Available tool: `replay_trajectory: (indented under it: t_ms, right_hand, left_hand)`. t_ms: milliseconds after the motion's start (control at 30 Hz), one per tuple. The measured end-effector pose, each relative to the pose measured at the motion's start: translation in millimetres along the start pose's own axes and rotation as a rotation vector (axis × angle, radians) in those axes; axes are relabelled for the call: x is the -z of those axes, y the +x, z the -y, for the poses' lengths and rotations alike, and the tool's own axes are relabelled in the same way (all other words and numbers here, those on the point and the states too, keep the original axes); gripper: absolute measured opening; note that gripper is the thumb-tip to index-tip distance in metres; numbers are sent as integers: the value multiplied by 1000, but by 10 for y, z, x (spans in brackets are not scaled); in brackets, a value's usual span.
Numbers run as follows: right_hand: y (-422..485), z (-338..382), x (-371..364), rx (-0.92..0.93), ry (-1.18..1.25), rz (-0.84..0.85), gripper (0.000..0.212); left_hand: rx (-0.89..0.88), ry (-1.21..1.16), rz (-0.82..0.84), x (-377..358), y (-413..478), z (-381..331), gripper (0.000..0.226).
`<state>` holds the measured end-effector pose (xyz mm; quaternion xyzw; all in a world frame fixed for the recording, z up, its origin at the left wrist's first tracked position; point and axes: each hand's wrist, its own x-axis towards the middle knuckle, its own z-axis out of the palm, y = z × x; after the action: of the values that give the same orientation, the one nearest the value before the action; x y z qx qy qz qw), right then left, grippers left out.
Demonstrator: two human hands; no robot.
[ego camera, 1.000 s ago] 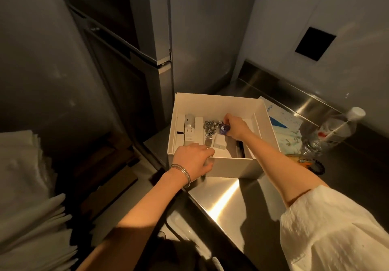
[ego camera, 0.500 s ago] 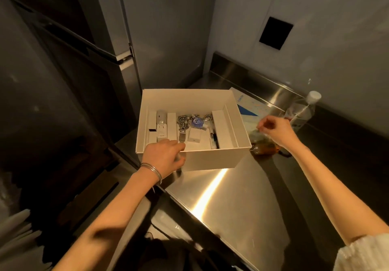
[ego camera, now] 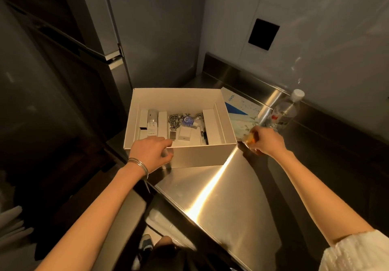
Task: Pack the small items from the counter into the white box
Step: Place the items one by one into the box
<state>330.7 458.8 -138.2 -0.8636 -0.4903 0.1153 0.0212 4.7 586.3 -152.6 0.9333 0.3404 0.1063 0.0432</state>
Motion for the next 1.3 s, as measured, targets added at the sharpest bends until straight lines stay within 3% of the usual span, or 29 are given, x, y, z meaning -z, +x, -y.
replay_trajectory:
  t_ms: [133,200,333,500,733,867,967,1133,1300]
  right_hand:
    - [-61,369,612,66,207,-222,54]
    - [0,633,798,156,269,-244,56]
    - [282,1250,732,334,252,-117,56]
    - [813,1728,254,377,133,69,41]
    - [1184,1983,-257,238,263,20,31]
    - [1176,2063,-289,268,351,21,29]
    - [977,1960,-127,304,432,-13,32]
    - [472,1241,159,336,426,-143,18]
    - [89,388,93,149,448,-339,12]
  left_hand:
    - [10,17,7,3,5,-8,16]
    - [12,11,12,-4,1,-9,16]
    - [8,0,23,16,3,-25,16]
    - [11,7,70,80,3,-60,21]
    - [7,-12,71,99,-21,-44,23]
    - [-11,-11,46,88,1,-24,22]
    - [-53,2,-6,81,10,-3,17]
    - [-86,21,-32,7,11,25,25]
    - [-109,21,-53,6,12,29,22]
